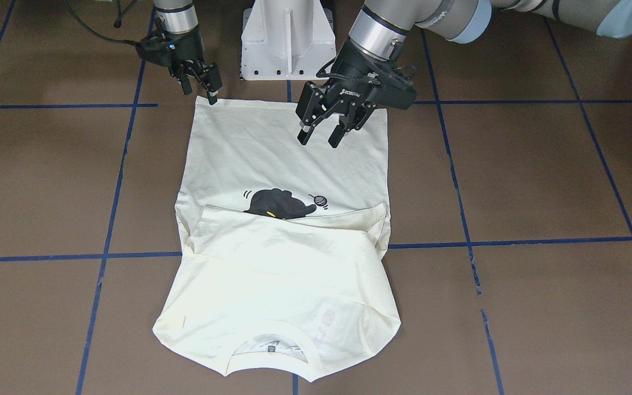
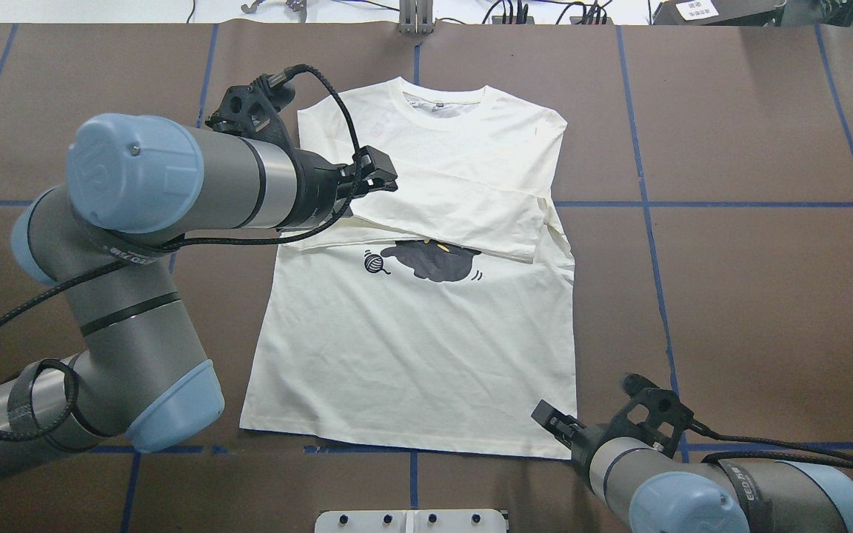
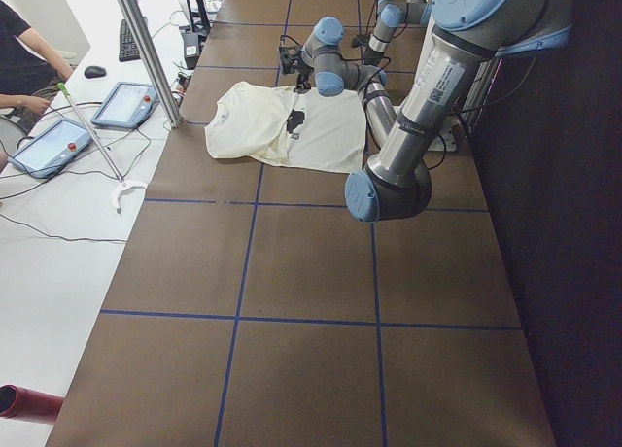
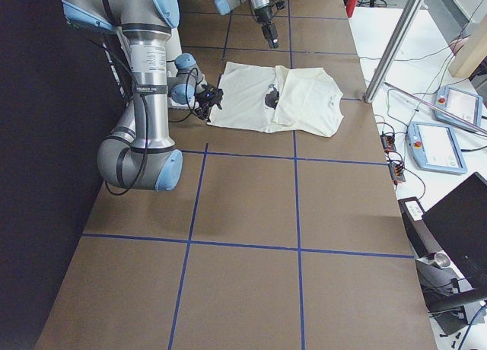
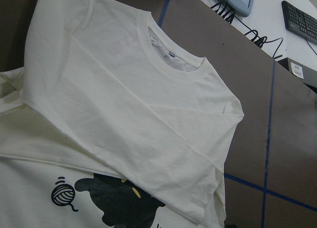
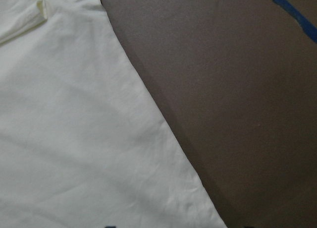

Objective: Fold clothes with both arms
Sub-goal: 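Release the sleeve with the left gripper while the right gripper moves to the hem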

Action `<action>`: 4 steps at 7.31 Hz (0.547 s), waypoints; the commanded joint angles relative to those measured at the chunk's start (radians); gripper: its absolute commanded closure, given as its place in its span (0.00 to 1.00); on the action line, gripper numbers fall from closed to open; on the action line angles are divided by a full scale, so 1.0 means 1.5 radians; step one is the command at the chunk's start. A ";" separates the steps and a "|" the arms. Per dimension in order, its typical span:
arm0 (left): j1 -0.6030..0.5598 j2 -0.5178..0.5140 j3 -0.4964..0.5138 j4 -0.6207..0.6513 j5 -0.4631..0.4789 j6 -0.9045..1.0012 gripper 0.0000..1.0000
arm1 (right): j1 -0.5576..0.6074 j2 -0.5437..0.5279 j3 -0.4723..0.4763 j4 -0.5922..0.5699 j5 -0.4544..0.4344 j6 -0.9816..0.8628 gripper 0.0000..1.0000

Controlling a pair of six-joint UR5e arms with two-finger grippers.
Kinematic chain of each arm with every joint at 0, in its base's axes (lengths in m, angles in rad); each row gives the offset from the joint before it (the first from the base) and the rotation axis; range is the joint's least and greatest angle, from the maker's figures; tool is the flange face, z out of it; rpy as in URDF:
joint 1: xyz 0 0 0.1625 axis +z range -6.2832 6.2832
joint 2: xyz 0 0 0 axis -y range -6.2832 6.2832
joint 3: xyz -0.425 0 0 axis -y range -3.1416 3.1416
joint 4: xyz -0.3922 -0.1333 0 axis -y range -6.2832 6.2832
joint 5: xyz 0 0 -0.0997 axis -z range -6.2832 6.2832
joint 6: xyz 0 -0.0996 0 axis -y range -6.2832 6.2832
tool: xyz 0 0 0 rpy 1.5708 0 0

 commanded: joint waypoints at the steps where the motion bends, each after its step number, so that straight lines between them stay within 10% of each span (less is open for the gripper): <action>1: 0.001 0.011 -0.003 -0.001 0.000 0.000 0.27 | -0.008 0.003 -0.013 0.000 0.016 0.006 0.14; 4: 0.000 0.011 -0.001 -0.001 0.001 0.001 0.27 | -0.015 0.000 -0.017 -0.001 0.017 0.006 0.27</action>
